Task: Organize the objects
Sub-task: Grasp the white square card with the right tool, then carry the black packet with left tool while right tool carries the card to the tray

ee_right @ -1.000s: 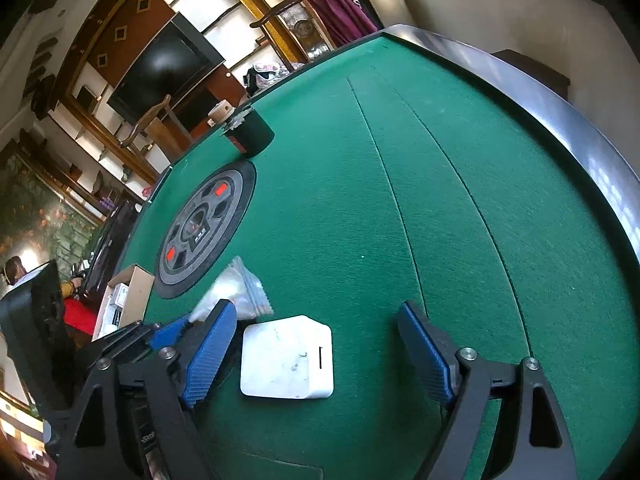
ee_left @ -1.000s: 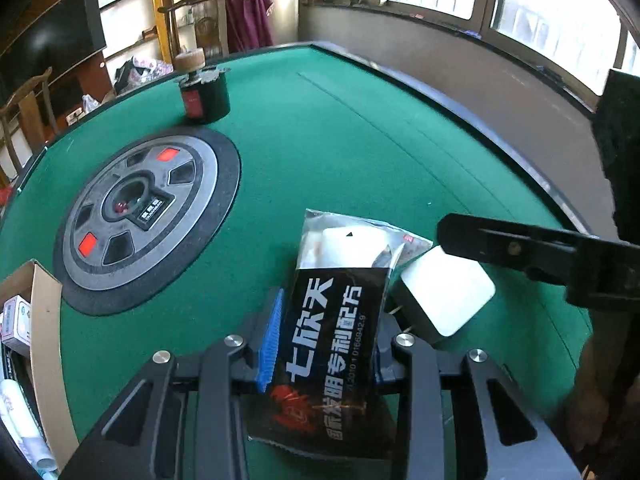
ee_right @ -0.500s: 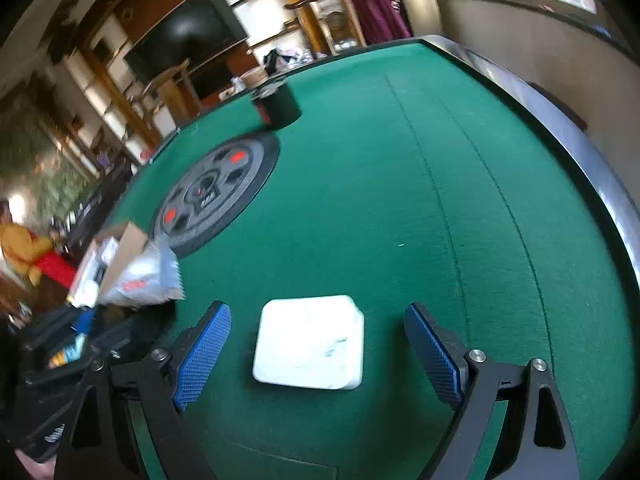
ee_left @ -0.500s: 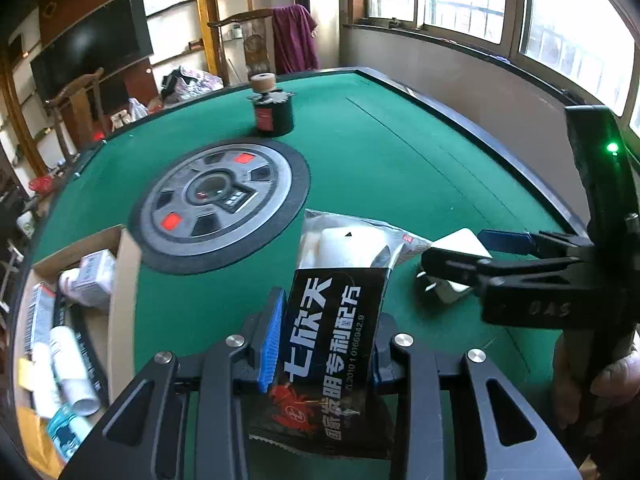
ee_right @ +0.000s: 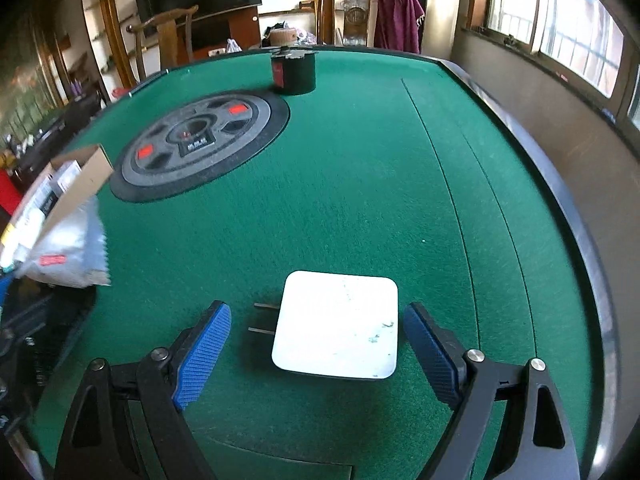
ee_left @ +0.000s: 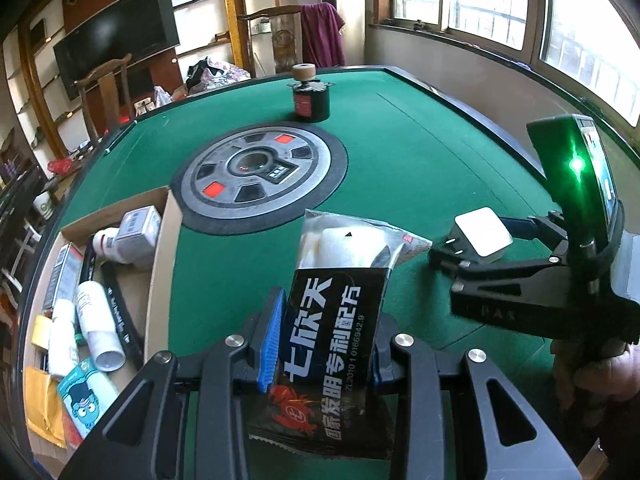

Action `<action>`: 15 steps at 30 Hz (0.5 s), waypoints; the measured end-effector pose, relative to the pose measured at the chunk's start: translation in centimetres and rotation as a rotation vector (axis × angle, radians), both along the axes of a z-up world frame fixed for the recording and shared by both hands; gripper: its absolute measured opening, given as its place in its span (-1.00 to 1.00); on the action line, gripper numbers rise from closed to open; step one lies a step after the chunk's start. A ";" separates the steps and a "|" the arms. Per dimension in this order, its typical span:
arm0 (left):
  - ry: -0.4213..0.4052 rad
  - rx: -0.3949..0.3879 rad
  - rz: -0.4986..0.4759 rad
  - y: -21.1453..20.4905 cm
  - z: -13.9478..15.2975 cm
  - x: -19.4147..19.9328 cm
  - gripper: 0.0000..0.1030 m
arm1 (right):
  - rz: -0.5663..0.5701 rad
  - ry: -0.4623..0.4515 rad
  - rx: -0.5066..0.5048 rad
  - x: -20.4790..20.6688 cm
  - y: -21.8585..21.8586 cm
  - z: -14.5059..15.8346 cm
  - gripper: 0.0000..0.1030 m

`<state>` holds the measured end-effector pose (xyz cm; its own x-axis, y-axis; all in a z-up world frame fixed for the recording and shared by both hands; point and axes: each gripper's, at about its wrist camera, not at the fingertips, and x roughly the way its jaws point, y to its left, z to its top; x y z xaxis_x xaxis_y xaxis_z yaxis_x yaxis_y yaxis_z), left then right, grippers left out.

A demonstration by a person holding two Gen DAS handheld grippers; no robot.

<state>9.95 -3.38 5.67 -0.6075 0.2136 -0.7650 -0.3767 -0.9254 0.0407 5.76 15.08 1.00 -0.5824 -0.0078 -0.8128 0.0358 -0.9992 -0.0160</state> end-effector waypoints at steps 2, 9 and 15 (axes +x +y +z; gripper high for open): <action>0.001 0.004 0.006 -0.4 0.1 0.2 -0.35 | -0.005 0.000 -0.004 0.1 -0.1 0.2 0.38; 0.008 0.014 0.023 -1.5 0.4 0.7 -0.35 | -0.007 -0.012 -0.085 0.9 0.1 0.6 0.38; 0.025 0.029 0.026 -2.0 0.9 1.5 -0.35 | -0.003 -0.005 -0.125 1.8 0.0 1.6 0.38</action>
<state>11.43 -5.35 6.61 -0.6320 0.2192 -0.7433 -0.3514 -0.9360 0.0227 7.55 15.11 2.58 -0.5787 -0.1076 -0.8084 0.0330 -0.9935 0.1086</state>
